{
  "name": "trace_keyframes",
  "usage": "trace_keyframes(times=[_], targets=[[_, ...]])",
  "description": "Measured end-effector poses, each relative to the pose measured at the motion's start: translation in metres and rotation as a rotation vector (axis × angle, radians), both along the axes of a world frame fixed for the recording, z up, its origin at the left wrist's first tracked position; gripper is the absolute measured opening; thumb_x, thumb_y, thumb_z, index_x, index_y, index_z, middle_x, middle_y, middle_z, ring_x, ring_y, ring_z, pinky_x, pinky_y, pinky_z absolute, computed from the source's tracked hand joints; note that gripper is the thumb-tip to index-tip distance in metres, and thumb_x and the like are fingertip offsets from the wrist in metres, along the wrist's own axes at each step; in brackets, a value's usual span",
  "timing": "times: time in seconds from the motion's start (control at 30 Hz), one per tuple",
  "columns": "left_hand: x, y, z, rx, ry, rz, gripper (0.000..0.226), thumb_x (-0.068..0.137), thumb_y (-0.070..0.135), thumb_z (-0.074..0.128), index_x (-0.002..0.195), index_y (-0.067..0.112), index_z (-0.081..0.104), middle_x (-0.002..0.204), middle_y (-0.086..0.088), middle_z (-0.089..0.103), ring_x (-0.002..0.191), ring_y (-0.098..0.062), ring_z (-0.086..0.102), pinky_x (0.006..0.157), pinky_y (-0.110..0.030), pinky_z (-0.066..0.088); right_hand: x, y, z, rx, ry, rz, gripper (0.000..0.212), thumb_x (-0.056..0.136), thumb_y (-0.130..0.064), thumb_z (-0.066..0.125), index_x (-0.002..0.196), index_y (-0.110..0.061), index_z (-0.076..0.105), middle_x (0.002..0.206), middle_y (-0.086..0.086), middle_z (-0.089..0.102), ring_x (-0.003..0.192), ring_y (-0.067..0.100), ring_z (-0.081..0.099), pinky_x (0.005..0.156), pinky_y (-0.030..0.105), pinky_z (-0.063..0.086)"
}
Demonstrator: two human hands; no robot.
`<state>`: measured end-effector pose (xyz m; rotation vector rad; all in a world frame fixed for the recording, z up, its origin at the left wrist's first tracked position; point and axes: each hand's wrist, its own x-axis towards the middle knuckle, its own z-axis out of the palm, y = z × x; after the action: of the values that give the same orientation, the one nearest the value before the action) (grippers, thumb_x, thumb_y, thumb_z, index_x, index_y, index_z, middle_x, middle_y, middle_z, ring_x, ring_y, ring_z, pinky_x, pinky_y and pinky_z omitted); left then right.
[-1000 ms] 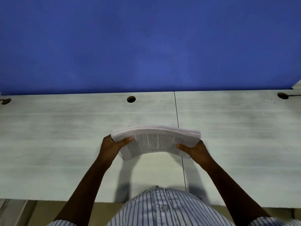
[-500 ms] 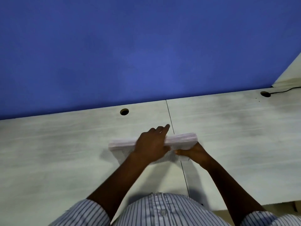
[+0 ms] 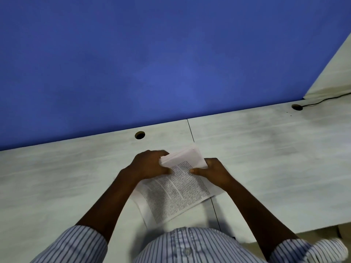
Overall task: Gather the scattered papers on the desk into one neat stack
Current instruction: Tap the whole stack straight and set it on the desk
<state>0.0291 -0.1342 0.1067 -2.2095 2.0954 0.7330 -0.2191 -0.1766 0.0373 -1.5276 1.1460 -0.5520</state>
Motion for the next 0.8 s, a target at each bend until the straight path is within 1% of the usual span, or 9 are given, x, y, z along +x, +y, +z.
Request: trace_keyframes(times=[0.1,0.17,0.27,0.33,0.43,0.5,0.57,0.7,0.8], targets=[[0.012,0.016,-0.011,0.055,0.089,0.084,0.055,0.072,0.062,0.076,0.11,0.023,0.07,0.1,0.0,0.072,0.09,-0.019,0.066,0.07,-0.028,0.048,0.012,-0.009,0.017,-0.045,0.071,0.09,0.022,0.072,-0.038,0.086,0.083,-0.023,0.076,0.081,-0.008,0.075,0.07,0.002,0.068,0.062,0.017,0.048],[0.016,0.025,-0.01,0.007,0.248,0.197,0.042,0.071,0.059,0.079,0.091,0.022,0.071,0.082,0.004,0.069,0.078,-0.015,0.066,0.062,-0.027,0.045,0.017,-0.017,0.026,-0.114,0.086,0.085,0.029,0.07,-0.044,0.086,0.075,-0.019,0.073,0.071,-0.01,0.069,0.062,0.003,0.061,0.059,0.021,0.044],[0.022,0.034,0.004,-0.07,0.473,0.343,0.04,0.071,0.051,0.083,0.095,0.021,0.074,0.088,0.005,0.074,0.079,-0.012,0.07,0.07,-0.03,0.055,0.014,-0.028,0.033,-0.269,0.143,-0.073,0.036,0.067,-0.05,0.086,0.087,-0.023,0.072,0.081,-0.014,0.069,0.071,-0.002,0.061,0.063,0.015,0.044],[0.027,0.041,0.017,-0.122,0.605,0.426,0.041,0.074,0.045,0.083,0.104,0.02,0.075,0.096,0.005,0.076,0.085,-0.013,0.072,0.075,-0.03,0.058,0.008,-0.031,0.03,-0.207,-0.008,-0.256,0.059,0.064,-0.044,0.089,0.115,-0.027,0.064,0.106,-0.014,0.067,0.093,-0.005,0.062,0.078,0.008,0.047],[0.031,0.051,0.028,-0.193,0.872,0.523,0.04,0.079,0.034,0.08,0.115,0.021,0.071,0.107,0.006,0.075,0.099,-0.015,0.072,0.084,-0.03,0.057,0.006,-0.025,0.028,0.062,-0.423,-0.311,0.091,0.054,-0.048,0.092,0.132,-0.02,0.053,0.124,0.0,0.067,0.111,0.015,0.066,0.096,0.035,0.054],[0.023,0.054,0.028,-0.251,1.067,0.55,0.045,0.079,0.027,0.078,0.123,0.018,0.068,0.112,0.005,0.075,0.104,-0.017,0.071,0.09,-0.035,0.056,0.015,-0.014,0.034,0.191,-0.549,-0.158,0.083,0.056,-0.048,0.092,0.125,-0.016,0.061,0.121,0.004,0.071,0.111,0.021,0.068,0.094,0.037,0.055],[0.009,0.054,0.021,-0.35,1.168,0.641,0.04,0.081,0.019,0.077,0.12,0.019,0.069,0.108,0.007,0.076,0.101,-0.014,0.072,0.088,-0.031,0.057,0.027,-0.005,0.042,0.195,-0.502,-0.089,0.054,0.069,-0.038,0.085,0.116,-0.019,0.068,0.114,0.0,0.074,0.108,0.02,0.069,0.091,0.032,0.056],[-0.023,0.05,0.003,-0.551,1.064,0.926,0.029,0.08,0.027,0.081,0.108,0.022,0.073,0.1,0.005,0.076,0.092,-0.016,0.073,0.084,-0.034,0.059,0.041,0.002,0.05,0.046,-0.396,-0.21,0.034,0.077,-0.023,0.083,0.11,-0.023,0.072,0.102,-0.008,0.076,0.096,0.009,0.072,0.082,0.024,0.057],[-0.039,0.054,0.004,-0.688,1.086,1.019,0.021,0.084,0.024,0.078,0.104,0.025,0.069,0.095,0.011,0.072,0.085,-0.005,0.07,0.074,-0.023,0.058,0.047,0.012,0.054,-0.054,-0.375,-0.271,0.033,0.077,-0.021,0.084,0.107,-0.019,0.072,0.093,-0.015,0.075,0.086,-0.002,0.071,0.069,0.011,0.053]])
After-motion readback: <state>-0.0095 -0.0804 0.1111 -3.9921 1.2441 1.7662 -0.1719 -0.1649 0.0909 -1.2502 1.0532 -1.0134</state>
